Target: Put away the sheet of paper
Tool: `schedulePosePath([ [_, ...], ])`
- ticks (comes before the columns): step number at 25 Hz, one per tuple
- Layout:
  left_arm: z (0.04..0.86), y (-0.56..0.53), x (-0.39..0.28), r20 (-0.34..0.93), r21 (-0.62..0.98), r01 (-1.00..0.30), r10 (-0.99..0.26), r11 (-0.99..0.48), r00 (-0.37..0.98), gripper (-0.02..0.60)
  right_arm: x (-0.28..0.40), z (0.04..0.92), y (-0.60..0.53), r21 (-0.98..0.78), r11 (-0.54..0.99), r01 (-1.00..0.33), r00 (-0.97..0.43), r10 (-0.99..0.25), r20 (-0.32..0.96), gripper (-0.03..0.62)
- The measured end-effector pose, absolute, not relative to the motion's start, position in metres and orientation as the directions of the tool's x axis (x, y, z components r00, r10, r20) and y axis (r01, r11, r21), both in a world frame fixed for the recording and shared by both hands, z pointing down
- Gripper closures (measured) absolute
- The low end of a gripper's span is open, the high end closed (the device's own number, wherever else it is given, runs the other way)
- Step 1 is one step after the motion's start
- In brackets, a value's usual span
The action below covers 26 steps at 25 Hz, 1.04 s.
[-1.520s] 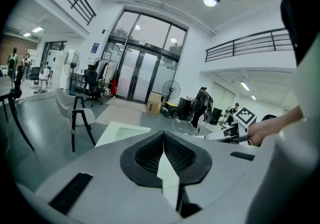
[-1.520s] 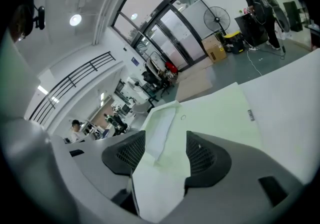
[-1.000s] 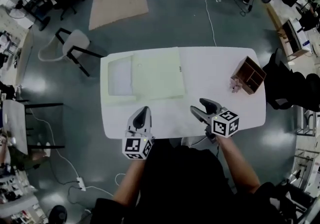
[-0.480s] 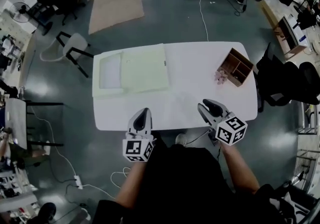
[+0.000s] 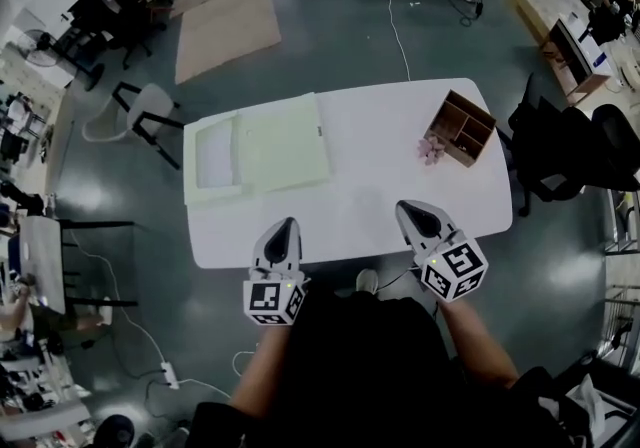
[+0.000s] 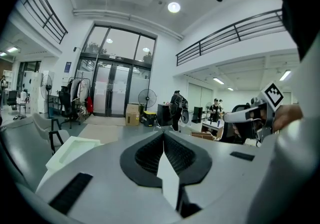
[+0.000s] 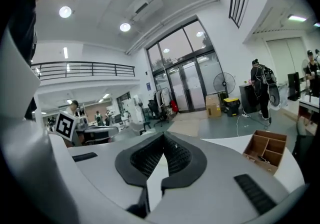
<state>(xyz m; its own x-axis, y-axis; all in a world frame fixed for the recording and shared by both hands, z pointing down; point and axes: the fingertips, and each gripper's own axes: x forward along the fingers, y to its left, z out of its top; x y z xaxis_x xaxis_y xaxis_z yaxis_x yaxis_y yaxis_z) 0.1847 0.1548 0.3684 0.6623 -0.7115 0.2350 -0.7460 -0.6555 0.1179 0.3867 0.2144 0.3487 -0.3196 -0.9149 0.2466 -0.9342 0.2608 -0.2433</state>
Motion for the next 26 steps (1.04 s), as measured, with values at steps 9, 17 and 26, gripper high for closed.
schedulePosePath([
  [9, 0.362, 0.142, 0.186, 0.221, 0.113, -0.734, -0.703, -0.670, 0.676, 0.578, 0.392, 0.336, 0.207, -0.181, 0.230, -0.956, -0.269, -0.934, 0.237, 0.594],
  [17, 0.358, 0.139, 0.174, 0.216, 0.112, -0.742, -0.713, -0.661, 0.667, 0.578, 0.378, 0.328, 0.197, -0.164, 0.252, -0.954, -0.286, -0.929, 0.235, 0.595],
  [26, 0.371, 0.149, 0.170, 0.231, 0.131, -0.746, -0.712, -0.653, 0.663, 0.578, 0.373, 0.334, 0.202, -0.165, 0.260, -0.952, -0.294, -0.926, 0.238, 0.595],
])
